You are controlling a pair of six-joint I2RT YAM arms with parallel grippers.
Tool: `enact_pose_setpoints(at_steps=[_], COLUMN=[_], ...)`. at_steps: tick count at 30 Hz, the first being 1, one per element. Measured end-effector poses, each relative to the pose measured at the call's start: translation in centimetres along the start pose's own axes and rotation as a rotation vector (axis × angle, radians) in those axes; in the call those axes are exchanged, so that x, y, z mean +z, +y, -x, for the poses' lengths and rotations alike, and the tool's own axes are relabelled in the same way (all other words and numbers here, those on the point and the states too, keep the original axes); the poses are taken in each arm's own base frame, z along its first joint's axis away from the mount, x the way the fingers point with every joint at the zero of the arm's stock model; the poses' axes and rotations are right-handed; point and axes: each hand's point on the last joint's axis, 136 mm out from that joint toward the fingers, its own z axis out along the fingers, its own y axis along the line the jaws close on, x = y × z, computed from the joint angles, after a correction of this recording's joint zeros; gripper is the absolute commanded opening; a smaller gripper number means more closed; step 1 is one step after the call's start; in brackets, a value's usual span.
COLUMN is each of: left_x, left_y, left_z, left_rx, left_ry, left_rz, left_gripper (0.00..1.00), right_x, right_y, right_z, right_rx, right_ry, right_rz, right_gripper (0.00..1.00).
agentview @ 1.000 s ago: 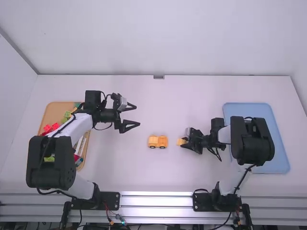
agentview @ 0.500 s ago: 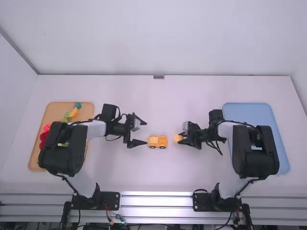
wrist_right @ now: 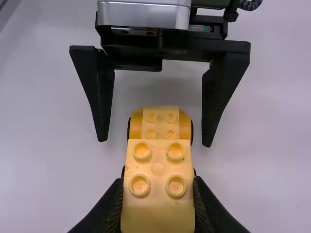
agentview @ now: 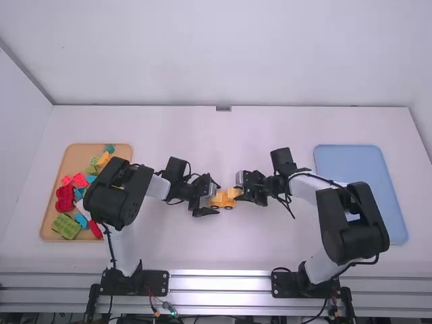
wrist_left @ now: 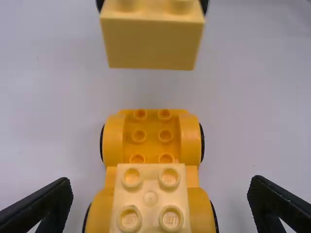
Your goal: Assemble lego blocks to make yellow taxi
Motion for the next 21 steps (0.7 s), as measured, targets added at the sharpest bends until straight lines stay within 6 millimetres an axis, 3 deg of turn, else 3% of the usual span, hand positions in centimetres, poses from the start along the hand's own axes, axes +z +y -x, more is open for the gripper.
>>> enact_pose_setpoints(at_steps=[8, 14, 21], left_x=[0.2, 0.4, 0.6], left_y=[0.0, -0.1, 0.0], left_z=[-0.4, -0.2, -0.4], left_rx=[-0.009, 0.006, 0.013], left_ry=[0.001, -0.003, -0.006], left_rz=[-0.003, -0.005, -0.003], left_gripper=[0.92, 0.83, 0.76], right_x=[1.7, 2.2, 2.6], right_y=[0.3, -0.6, -0.3], right_z=[-2.3, -2.4, -2.8], right_rx=[0.055, 0.060, 0.100], right_ry=[0.022, 0.008, 0.001], right_rz=[0.033, 0.009, 0.029], right_gripper=[0.08, 0.08, 0.07])
